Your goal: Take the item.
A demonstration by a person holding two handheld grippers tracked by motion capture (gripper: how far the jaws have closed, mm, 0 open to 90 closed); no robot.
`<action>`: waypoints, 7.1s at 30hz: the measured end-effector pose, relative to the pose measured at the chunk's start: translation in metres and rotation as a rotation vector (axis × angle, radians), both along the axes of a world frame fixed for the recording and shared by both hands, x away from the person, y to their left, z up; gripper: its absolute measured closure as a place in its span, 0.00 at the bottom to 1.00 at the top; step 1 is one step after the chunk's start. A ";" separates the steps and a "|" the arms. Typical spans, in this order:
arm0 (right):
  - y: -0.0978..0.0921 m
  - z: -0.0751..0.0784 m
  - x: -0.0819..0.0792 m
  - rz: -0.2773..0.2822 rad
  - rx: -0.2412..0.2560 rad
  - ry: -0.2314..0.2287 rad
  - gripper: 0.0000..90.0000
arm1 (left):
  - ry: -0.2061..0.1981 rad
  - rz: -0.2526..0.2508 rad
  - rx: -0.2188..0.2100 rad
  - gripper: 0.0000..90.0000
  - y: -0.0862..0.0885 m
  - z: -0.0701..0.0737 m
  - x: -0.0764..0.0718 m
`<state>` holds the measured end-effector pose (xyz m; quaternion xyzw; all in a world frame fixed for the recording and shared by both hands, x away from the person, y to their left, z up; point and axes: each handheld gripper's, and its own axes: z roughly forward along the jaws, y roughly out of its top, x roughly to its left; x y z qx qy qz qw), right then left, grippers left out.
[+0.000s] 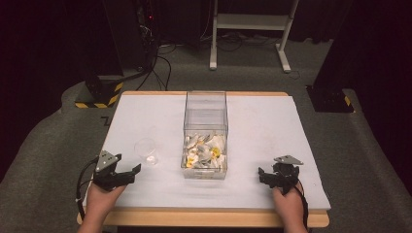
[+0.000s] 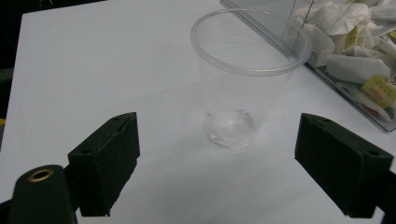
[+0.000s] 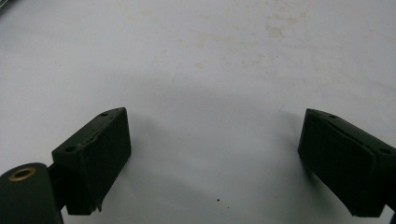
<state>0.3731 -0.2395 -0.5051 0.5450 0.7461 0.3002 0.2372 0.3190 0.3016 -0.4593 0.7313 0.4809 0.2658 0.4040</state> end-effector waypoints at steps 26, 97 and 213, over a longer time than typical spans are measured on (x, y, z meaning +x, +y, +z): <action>0.000 0.000 0.000 0.001 -0.002 -0.001 0.11 | -0.043 -0.040 -0.033 0.17 -0.018 0.014 -0.001; 0.000 0.000 0.000 0.002 -0.002 -0.002 0.11 | -0.042 -0.269 -0.111 0.18 -0.114 0.044 0.029; 0.000 0.000 -0.001 0.003 0.000 -0.002 0.11 | 0.011 -0.425 -0.050 0.99 -0.177 0.040 0.059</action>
